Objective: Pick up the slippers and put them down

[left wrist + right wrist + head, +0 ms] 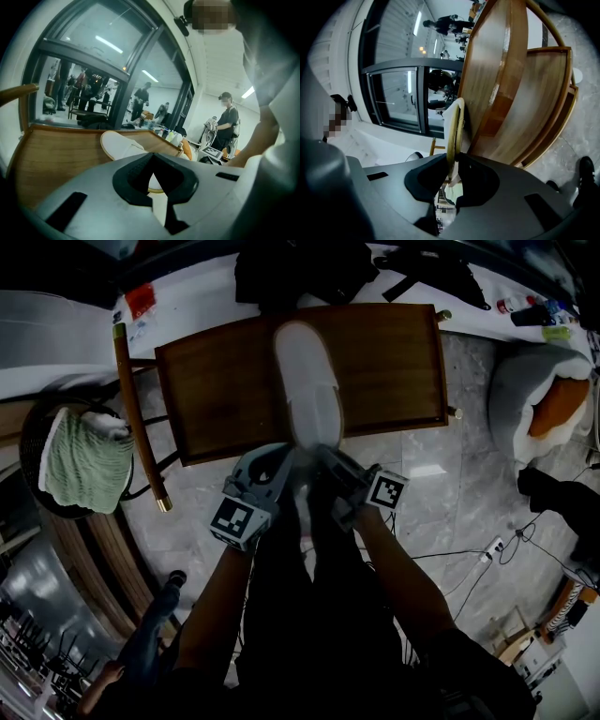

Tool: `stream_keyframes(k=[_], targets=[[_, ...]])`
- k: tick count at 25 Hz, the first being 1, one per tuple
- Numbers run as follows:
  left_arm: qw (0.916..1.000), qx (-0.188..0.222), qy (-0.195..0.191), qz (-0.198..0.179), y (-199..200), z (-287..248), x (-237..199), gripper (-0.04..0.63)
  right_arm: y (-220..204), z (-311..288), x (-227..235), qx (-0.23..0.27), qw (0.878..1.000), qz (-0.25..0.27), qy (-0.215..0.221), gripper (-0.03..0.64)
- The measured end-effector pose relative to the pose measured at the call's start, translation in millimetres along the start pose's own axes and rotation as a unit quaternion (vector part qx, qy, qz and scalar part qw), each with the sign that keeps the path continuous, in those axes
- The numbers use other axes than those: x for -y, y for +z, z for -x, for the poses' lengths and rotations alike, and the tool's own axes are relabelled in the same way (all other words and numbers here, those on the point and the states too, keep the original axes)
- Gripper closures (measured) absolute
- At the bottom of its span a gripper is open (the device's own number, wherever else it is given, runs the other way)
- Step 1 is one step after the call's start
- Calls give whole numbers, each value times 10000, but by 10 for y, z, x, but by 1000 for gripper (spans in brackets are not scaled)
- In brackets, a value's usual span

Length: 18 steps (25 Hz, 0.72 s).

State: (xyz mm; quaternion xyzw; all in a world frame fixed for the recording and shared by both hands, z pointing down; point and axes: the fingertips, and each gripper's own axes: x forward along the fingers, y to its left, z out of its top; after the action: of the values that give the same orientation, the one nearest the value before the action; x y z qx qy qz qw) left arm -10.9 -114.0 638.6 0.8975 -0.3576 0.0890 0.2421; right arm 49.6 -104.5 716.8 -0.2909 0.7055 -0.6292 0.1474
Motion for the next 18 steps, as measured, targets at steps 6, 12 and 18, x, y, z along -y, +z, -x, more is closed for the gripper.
stream_keyframes(k=[6, 12, 18], targets=[[10000, -55, -4, -13, -68, -7, 15, 589, -24, 3, 61, -35, 10000, 44, -70, 545], [10000, -85, -30, -9, -123, -7, 31, 589, -89, 72, 203, -133, 9986, -10, -506, 543], [10000, -43, -9, 46, -139, 1, 47, 589, -72, 74, 215, -139, 9984, 164, -532, 485]])
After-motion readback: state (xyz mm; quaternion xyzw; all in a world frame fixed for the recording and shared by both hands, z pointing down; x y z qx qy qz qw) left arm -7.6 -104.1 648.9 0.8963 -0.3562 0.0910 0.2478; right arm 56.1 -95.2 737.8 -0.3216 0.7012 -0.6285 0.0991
